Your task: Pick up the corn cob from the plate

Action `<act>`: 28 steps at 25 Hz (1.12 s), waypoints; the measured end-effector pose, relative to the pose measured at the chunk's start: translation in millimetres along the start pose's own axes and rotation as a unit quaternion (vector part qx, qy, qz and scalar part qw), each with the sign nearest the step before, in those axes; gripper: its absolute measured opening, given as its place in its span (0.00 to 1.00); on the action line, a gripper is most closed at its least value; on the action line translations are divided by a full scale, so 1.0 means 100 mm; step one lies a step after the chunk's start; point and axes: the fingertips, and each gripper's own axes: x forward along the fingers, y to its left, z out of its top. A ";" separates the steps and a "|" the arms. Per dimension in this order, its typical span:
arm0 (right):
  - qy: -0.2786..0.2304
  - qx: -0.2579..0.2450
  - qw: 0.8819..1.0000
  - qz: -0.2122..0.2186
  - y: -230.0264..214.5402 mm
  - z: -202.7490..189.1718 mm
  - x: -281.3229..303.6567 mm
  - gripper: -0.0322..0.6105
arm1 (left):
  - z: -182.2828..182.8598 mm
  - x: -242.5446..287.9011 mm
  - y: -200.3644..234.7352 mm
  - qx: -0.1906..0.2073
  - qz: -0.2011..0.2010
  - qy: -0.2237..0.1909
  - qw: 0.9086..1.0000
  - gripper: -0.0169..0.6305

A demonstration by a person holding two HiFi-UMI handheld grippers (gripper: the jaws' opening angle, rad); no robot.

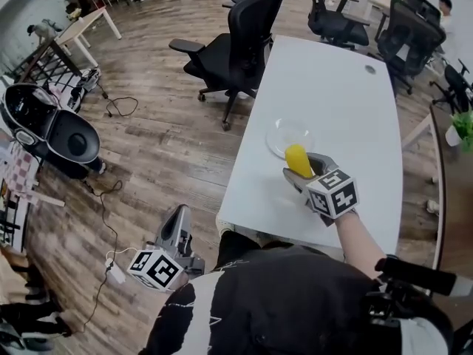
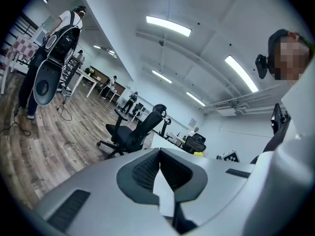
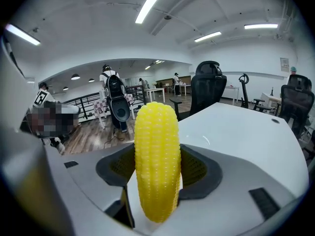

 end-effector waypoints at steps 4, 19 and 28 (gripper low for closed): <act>0.009 -0.005 1.000 0.006 0.13 -0.15 -0.17 0.45 | -0.12 -0.08 -0.23 -0.005 -0.020 0.015 1.000 0.05; 0.002 0.049 0.999 -0.015 0.63 -0.33 -0.56 0.45 | -0.37 -0.33 -0.24 -0.014 -0.061 0.078 0.995 0.05; 0.001 0.102 0.993 -0.067 1.15 -0.55 -0.68 0.45 | -0.32 -0.67 0.01 -0.006 -0.103 0.116 0.988 0.05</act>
